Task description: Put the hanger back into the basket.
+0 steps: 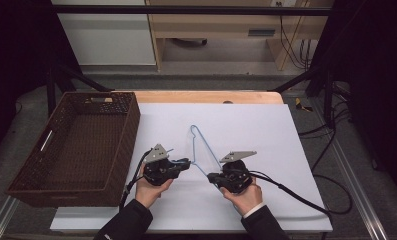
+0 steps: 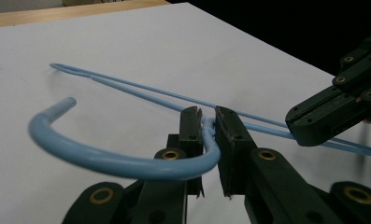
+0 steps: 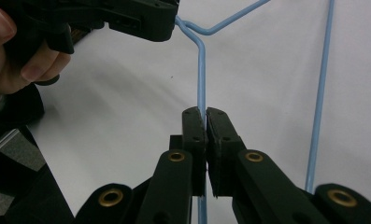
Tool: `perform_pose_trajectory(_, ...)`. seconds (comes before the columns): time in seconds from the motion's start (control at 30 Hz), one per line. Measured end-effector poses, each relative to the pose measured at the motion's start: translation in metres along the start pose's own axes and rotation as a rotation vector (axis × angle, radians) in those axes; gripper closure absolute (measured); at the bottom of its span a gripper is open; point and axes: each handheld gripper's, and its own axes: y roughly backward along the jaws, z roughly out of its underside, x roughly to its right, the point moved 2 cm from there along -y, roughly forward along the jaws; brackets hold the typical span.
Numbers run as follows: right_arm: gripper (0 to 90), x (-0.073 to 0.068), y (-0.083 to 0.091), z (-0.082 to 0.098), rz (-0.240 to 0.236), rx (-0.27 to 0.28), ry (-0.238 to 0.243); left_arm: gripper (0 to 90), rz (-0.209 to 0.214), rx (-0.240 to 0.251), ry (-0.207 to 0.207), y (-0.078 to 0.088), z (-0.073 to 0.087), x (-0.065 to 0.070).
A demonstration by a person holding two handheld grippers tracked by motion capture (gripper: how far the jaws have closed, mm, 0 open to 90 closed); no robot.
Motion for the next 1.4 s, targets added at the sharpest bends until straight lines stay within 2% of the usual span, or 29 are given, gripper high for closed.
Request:
perform_pose_trajectory(0.17,87.3,0.0,-0.002,0.001,0.007,-0.008,0.007,84.2,0.019,0.013,0.002,0.001,-0.002,0.002)
perform_pose_trajectory(0.4,87.1,-0.003,-0.004,0.005,0.011,-0.028,0.01,84.9,-0.015,0.004,-0.052,0.0,-0.006,0.012)
perform_pose_trajectory(0.5,86.0,-0.003,-0.004,0.006,0.018,-0.027,0.033,85.0,-0.03,-0.003,-0.07,0.0,-0.008,0.016)
perform_pose_trajectory(0.57,76.8,-0.004,-0.002,0.005,0.024,-0.02,0.029,85.0,-0.033,-0.005,-0.077,-0.001,-0.008,0.018)
perform_pose_trajectory(0.6,74.6,-0.003,-0.001,0.004,0.025,-0.015,0.041,85.0,-0.035,-0.005,-0.08,-0.001,-0.008,0.018)
perform_pose_trajectory(0.73,56.3,-0.004,0.003,0.002,0.045,0.016,0.064,85.0,-0.039,-0.01,-0.078,-0.002,-0.009,0.02)
perform_pose_trajectory(0.83,51.6,-0.006,-0.002,0.003,0.083,0.002,0.101,85.0,-0.046,-0.015,-0.077,-0.002,-0.01,0.022)
perform_pose_trajectory(1.0,60.7,-0.01,-0.014,0.006,0.107,-0.043,0.135,84.9,-0.054,-0.02,-0.09,-0.002,-0.012,0.026)
perform_pose_trajectory(1.17,77.7,-0.011,-0.019,0.008,0.14,-0.072,0.122,84.9,-0.056,-0.022,-0.096,-0.002,-0.012,0.028)
perform_pose_trajectory(1.23,85.2,-0.012,-0.019,0.008,0.128,-0.083,0.114,84.9,-0.057,-0.024,-0.099,-0.003,-0.012,0.028)
perform_pose_trajectory(1.4,87.4,-0.012,-0.018,0.008,0.131,-0.096,0.104,84.4,-0.058,-0.026,-0.108,-0.003,-0.012,0.03)
